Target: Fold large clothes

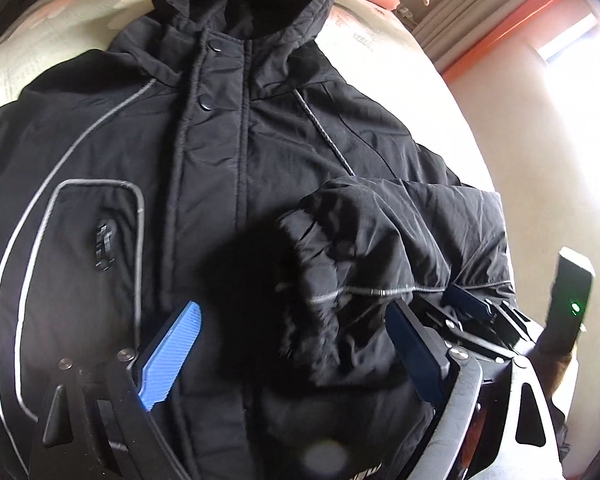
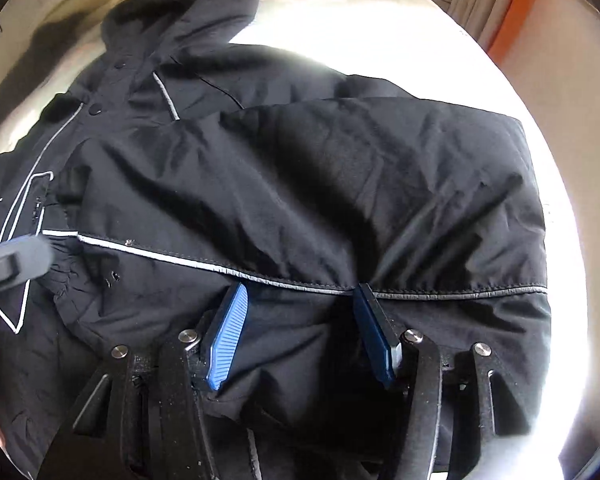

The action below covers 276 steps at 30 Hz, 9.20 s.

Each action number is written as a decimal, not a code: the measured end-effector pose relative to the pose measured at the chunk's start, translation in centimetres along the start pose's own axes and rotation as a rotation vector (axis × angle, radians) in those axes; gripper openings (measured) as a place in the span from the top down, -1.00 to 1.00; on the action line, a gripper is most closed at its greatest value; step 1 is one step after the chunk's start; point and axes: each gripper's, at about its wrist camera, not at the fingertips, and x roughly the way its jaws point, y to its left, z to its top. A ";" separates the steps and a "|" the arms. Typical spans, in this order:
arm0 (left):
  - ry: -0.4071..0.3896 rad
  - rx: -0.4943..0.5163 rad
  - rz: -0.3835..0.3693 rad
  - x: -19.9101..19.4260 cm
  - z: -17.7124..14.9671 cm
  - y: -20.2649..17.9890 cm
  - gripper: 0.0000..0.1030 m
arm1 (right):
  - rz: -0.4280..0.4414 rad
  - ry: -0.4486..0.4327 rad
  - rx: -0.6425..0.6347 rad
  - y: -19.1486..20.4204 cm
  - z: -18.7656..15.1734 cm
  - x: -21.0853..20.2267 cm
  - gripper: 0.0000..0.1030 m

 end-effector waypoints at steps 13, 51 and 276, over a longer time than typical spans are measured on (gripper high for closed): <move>0.008 -0.033 -0.094 1.4 0.9 0.2 0.68 | 0.033 0.004 -0.031 0.2 -0.1 -1.7 -0.21; -0.226 -0.275 0.282 -13.1 -0.3 21.9 -0.19 | 0.082 0.052 -0.036 9.1 7.3 -0.2 0.04; -0.175 0.139 0.416 -9.3 0.9 12.9 -0.24 | 0.075 -0.094 -0.088 22.2 7.6 -11.4 -0.05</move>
